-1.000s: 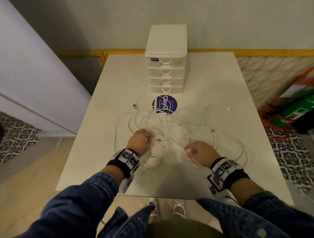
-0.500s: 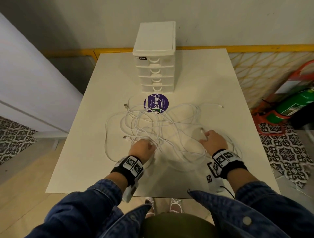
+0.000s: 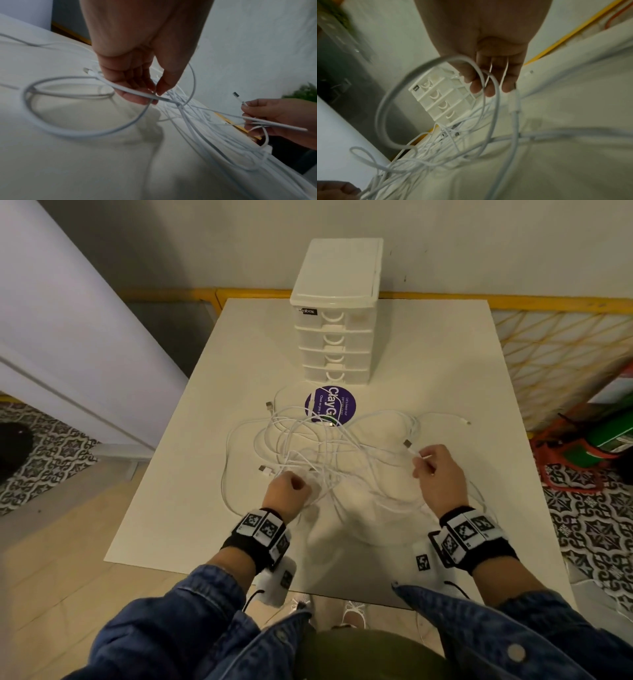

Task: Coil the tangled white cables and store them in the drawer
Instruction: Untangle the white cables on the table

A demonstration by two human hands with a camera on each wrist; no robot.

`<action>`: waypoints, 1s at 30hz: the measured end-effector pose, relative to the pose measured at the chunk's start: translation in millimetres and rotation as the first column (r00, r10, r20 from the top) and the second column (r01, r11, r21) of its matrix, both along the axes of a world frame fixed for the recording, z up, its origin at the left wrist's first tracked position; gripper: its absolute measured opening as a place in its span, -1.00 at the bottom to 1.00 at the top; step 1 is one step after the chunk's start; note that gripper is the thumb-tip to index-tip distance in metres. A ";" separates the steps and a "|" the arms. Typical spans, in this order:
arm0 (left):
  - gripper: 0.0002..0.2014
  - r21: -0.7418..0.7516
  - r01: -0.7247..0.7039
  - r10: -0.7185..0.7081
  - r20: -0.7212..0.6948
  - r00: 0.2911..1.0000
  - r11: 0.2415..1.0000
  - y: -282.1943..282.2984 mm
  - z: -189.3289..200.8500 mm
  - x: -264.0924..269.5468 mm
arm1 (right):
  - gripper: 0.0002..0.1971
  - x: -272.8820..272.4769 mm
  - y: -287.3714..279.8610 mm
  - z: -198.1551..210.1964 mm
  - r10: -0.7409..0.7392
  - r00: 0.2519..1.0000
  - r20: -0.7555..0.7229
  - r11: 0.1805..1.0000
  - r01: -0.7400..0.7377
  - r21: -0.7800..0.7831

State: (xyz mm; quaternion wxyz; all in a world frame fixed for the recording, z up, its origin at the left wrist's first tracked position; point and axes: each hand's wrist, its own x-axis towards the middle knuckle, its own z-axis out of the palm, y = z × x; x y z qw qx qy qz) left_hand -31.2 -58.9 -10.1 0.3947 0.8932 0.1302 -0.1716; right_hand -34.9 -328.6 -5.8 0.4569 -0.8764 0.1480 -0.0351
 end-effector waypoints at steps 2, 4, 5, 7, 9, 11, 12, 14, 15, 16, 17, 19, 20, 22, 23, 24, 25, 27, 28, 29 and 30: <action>-0.74 -0.140 -0.136 0.133 -0.030 0.991 0.981 2.2 4.4 3.1 | -0.96 5.0 -0.3 7.0 0.037 0.993 0.108 0.995 -0.027 -0.094; -0.63 -0.226 -0.269 0.253 -0.095 0.963 0.936 5.6 8.5 7.7 | -0.96 9.1 1.7 14.7 0.062 0.983 0.174 0.984 -0.031 -0.177; -0.64 -0.232 -0.303 0.291 -0.085 0.953 0.924 7.5 12.9 8.9 | -0.96 10.1 4.0 18.9 0.066 0.980 0.189 0.985 -0.034 -0.168; -0.63 -0.284 -0.348 0.366 0.013 0.930 0.893 13.4 18.0 11.0 | -0.97 9.5 10.8 29.0 0.063 0.977 0.205 0.998 -0.056 -0.041; -0.64 -0.373 -0.357 0.435 0.150 0.888 0.857 21.4 26.4 11.6 | -0.96 8.2 17.5 38.7 0.049 0.971 0.234 0.991 -0.077 0.113; -0.66 -0.466 -0.350 0.497 0.239 0.834 0.812 29.6 35.8 15.1 | -0.96 10.0 22.6 45.8 0.034 0.959 0.280 0.988 -0.075 0.137; -0.67 -0.509 -0.352 0.531 0.262 0.806 0.785 33.4 42.2 17.8 | -0.94 12.8 24.6 48.1 0.039 0.953 0.301 0.993 -0.072 0.098; -0.70 -0.560 -0.394 0.601 0.248 0.760 0.729 43.1 48.7 27.2 | -0.90 18.8 29.3 49.7 0.076 0.952 0.298 0.996 -0.083 0.011; -0.70 -0.554 -0.439 0.625 0.199 0.755 0.707 49.6 47.0 32.0 | -0.89 21.1 32.2 49.5 0.095 0.957 0.273 0.995 -0.095 -0.014; -0.69 -0.525 -0.492 0.636 0.129 0.761 0.695 56.7 43.1 34.5 | -0.87 22.4 35.0 48.1 0.109 0.965 0.239 0.994 -0.106 -0.027; -0.70 -0.486 -0.541 0.639 0.048 0.768 0.687 64.2 36.4 35.7 | -0.83 23.6 37.3 45.7 0.115 0.972 0.207 0.993 -0.111 -0.032; -0.78 -0.379 -0.578 0.594 -0.086 0.800 0.723 74.8 21.3 34.0 | -0.77 25.4 40.2 42.1 0.108 0.980 0.167 0.994 -0.109 -0.005; -0.82 -0.337 -0.570 0.563 -0.128 0.816 0.750 77.7 15.4 31.6 | -0.76 25.7 41.5 41.8 0.100 0.982 0.159 0.994 -0.106 0.033; -0.78 -0.339 -0.560 0.540 -0.161 0.826 0.756 80.6 6.1 31.5 | -0.79 24.8 43.6 43.6 0.092 0.986 0.141 0.984 -0.111 0.139; -0.74 -0.369 -0.549 0.531 -0.159 0.833 0.750 80.2 3.6 33.4 | -0.81 23.7 44.8 45.7 0.090 0.989 0.121 0.974 -0.113 0.199; -0.73 -0.393 -0.524 0.509 -0.151 0.848 0.756 79.3 4.5 35.7 | -0.83 22.7 46.0 49.0 0.088 0.991 0.100 0.959 -0.111 0.260; -0.76 -0.407 -0.495 0.485 -0.136 0.864 0.768 77.9 5.3 39.3 | -0.84 22.0 47.1 51.6 0.082 0.993 0.086 0.943 -0.106 0.317; -0.85 -0.436 -0.436 0.439 -0.101 0.893 0.787 73.9 9.7 44.9 | -0.85 21.0 48.9 56.2 0.066 0.995 0.071 0.913 -0.089 0.398; -0.87 -0.451 -0.403 0.411 -0.084 0.908 0.796 71.8 11.5 46.7 | -0.85 20.4 49.7 57.7 0.057 0.996 0.062 0.902 -0.078 0.424; -0.86 -0.466 -0.373 0.385 -0.072 0.920 0.803 69.8 12.6 47.5 | -0.85 19.6 50.1 57.4 0.044 0.998 0.049 0.892 -0.061 0.447; -0.83 -0.480 -0.344 0.358 -0.065 0.931 0.807 67.7 13.5 47.4 | -0.85 18.3 50.4 56.2 0.025 0.999 0.032 0.881 -0.037 0.471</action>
